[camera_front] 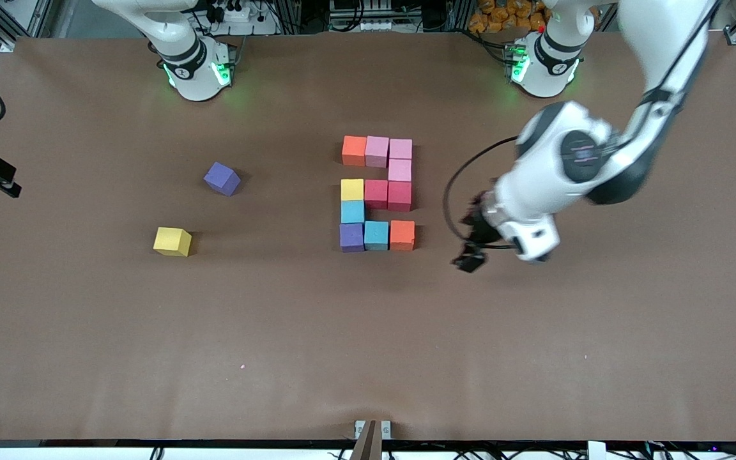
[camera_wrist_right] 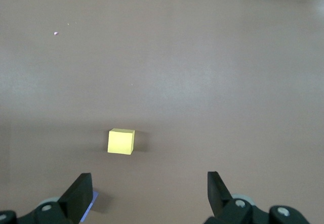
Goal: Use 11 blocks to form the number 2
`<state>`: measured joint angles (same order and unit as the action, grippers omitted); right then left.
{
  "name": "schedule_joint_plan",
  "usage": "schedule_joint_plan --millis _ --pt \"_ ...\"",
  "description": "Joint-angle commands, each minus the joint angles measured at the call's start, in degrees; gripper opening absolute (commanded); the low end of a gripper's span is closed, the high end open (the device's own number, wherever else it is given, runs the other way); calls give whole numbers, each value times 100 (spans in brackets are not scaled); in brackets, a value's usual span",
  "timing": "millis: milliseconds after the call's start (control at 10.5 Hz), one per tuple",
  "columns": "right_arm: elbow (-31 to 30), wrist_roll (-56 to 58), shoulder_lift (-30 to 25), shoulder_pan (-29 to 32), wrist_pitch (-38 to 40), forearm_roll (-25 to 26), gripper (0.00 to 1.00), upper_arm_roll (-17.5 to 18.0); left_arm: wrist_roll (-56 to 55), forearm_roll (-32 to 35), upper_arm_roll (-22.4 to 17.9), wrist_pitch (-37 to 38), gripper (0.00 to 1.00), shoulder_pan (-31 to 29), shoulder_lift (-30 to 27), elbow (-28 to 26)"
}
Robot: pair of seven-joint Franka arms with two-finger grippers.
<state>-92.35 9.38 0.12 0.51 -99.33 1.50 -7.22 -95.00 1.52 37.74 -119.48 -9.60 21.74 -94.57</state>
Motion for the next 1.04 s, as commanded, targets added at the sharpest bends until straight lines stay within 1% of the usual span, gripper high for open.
schedule_joint_plan --millis 0,190,285,380,475,569,759,854,949 --pt "445 -139 261 -25 177 131 100 27 1478 -380 -670 652 100 55 -836 -167" --pt "498 -95 279 -33 290 88 100 27 2866 -398 -1162 1162 100 63 -1310 -141" --pt "542 -138 270 -94 596 105 100 62 3639 -416 -1382 1442 100 63 -1495 -45" --pt "682 -130 270 -112 668 114 100 63 4360 -416 -1601 1732 100 72 -1584 121" --pt "683 -138 278 -139 669 114 100 71 5037 -355 -1751 1953 100 72 -1742 175" --pt "675 -138 287 -148 669 53 100 71 5888 -337 -2040 2016 100 159 -1943 167" --pt "657 -147 296 -217 669 -70 100 80 6605 -328 -3040 2165 100 886 -2286 166" --pt "648 -173 296 -262 678 -175 100 80 6869 -328 -3219 2296 100 968 -2375 175" --pt "648 -269 296 -288 808 -185 100 80 6994 -319 -3238 2307 100 943 -2428 184"
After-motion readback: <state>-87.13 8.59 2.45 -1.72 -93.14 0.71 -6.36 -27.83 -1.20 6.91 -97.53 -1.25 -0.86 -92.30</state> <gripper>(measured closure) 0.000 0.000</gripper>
